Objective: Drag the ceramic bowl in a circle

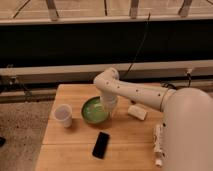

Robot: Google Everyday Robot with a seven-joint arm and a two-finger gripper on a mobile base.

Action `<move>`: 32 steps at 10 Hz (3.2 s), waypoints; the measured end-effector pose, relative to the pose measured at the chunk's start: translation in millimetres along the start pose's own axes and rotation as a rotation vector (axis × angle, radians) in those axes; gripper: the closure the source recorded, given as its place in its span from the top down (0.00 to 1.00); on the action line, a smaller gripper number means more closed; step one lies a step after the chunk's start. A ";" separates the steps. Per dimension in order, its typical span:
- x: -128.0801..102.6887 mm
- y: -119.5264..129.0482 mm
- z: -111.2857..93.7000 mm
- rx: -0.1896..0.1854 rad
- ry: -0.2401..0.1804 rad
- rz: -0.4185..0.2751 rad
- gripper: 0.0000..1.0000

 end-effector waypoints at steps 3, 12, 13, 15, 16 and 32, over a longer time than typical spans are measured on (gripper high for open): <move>-3.2 -4.1 -0.7 0.001 -0.008 -0.001 0.01; -6.3 -1.2 -2.2 0.003 -0.036 -0.009 0.01; -6.9 -1.0 -2.4 0.003 -0.038 -0.010 0.01; -6.1 1.0 -2.7 0.003 -0.043 -0.007 0.01; -5.9 1.8 -2.8 0.002 -0.045 -0.006 0.01; 5.4 14.0 0.3 0.004 -0.082 0.061 0.01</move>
